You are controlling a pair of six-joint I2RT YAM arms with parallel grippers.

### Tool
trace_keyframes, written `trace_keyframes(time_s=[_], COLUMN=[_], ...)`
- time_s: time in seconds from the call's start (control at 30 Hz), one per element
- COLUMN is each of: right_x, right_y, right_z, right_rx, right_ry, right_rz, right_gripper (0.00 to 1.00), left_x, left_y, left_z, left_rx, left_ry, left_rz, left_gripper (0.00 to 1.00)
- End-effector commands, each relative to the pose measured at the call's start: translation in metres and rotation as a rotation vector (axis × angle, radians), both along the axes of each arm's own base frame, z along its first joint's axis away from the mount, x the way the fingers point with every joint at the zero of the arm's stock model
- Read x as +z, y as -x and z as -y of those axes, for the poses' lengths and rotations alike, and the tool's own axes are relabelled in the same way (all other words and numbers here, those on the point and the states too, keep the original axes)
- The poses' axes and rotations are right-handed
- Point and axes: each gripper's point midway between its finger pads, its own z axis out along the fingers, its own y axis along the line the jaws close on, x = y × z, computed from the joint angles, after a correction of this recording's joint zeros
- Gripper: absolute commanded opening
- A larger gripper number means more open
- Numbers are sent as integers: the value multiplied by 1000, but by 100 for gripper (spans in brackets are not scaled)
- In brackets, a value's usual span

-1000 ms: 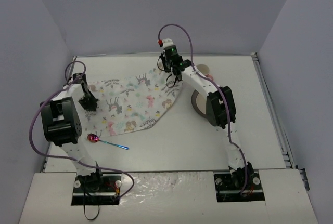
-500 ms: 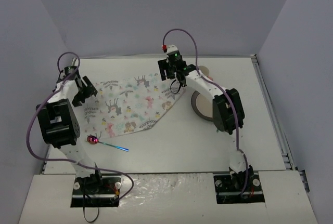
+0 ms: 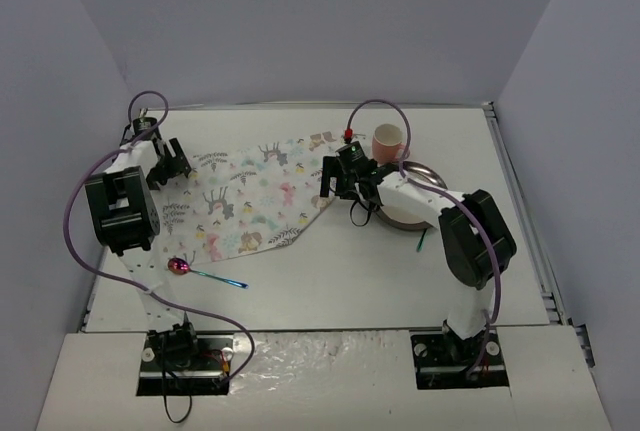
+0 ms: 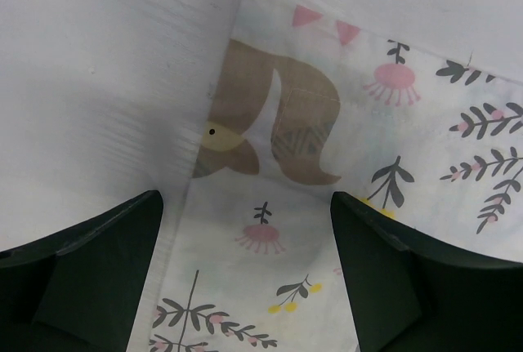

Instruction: Set the dinner table for one person

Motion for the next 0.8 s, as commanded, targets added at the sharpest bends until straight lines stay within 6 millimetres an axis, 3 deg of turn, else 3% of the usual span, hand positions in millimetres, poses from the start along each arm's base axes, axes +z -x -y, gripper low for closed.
trace_keyframes(time_s=[0.0, 0.4, 0.6, 0.67, 0.77], right_x=[9, -35, -42, -44, -43], right_y=[-16, -35, -41, -44, -54], right_z=[-16, -35, -40, -41, -43], right_rx=[-97, -106, -96, -89, -71], right_ry=[-111, -115, -108, -99, -85], right_rz=[46, -15, -19, -16, 1], right_gripper=[87, 82, 79, 74, 54], left_x=[11, -10, -23, -27, -32], left_y=[-10, -4, -1, 1, 2], left_z=[-2, -7, -4, -4, -5], left_rx=[-13, 57, 67, 74, 82], left_ry=[-16, -8, 5, 9, 16], left_rz=[28, -38, -66, -79, -91], left_gripper=[80, 65, 49, 39, 18])
